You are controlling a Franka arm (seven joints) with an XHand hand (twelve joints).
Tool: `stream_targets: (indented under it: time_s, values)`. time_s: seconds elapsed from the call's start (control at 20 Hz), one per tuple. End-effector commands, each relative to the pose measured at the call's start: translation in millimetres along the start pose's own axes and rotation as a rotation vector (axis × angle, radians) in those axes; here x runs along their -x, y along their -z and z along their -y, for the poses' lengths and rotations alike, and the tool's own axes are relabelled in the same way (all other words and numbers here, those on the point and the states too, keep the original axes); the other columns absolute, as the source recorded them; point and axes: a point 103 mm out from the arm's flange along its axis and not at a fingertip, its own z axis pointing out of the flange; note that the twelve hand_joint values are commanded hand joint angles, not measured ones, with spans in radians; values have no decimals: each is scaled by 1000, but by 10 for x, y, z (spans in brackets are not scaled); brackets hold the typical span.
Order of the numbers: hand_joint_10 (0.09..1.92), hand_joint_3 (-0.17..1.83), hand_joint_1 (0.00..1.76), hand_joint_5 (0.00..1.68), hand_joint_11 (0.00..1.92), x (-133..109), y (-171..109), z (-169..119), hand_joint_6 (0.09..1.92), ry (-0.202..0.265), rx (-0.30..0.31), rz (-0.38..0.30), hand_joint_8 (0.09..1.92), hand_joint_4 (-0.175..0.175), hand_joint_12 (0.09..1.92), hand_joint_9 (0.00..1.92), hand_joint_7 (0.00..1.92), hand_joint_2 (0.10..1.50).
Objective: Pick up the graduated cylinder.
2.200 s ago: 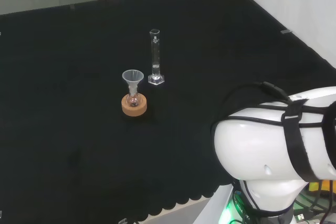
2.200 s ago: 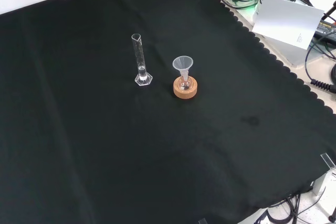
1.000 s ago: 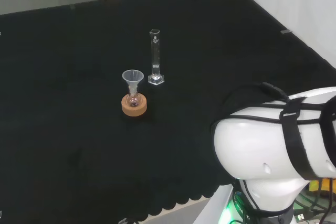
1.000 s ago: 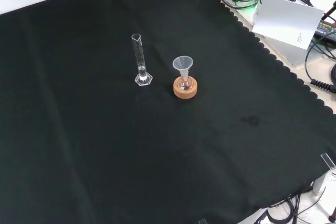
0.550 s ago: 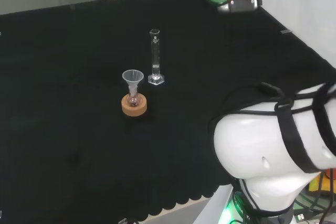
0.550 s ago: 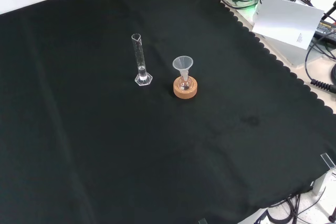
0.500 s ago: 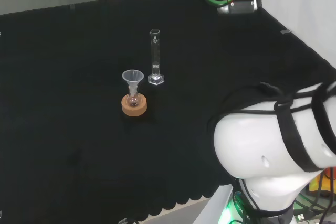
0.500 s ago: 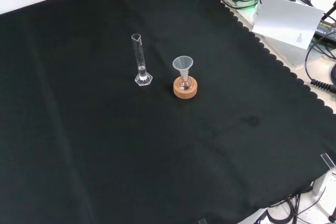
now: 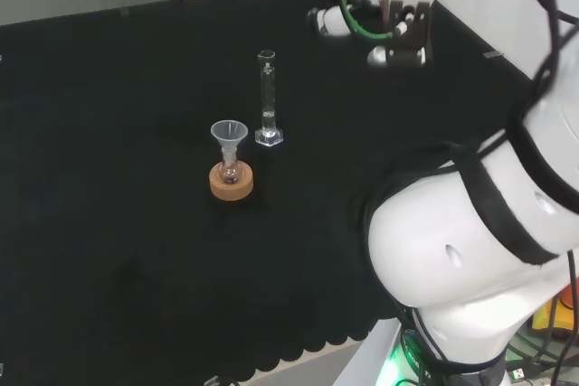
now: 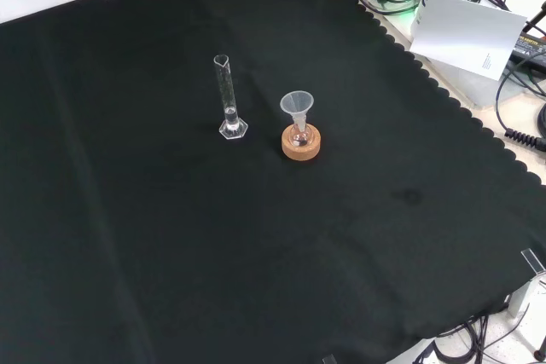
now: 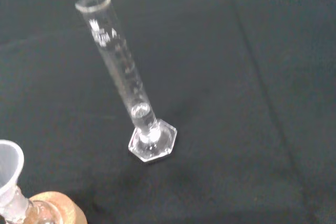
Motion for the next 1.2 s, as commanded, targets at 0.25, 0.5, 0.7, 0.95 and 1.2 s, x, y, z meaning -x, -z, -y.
stream_targets:
  time_s: [0.25,0.5,0.7,0.95,1.2]
  values:
    - [636,50,489,352,117,136,-721,-531,87,68,1,-130,638,-39,1390,368,173,1122]
    - [656,42,535,354,105,151,-960,-610,87,91,-14,-177,640,-39,1393,350,163,1090]
    - [642,34,577,344,81,187,-1146,-651,87,110,-35,-221,621,-40,1390,294,114,1066]
    - [646,20,648,321,61,195,-1310,-708,87,131,-38,-265,612,-38,1396,275,93,1028]
    - [654,11,700,325,64,195,-1430,-774,87,141,-31,-304,618,-39,1399,289,112,1006]
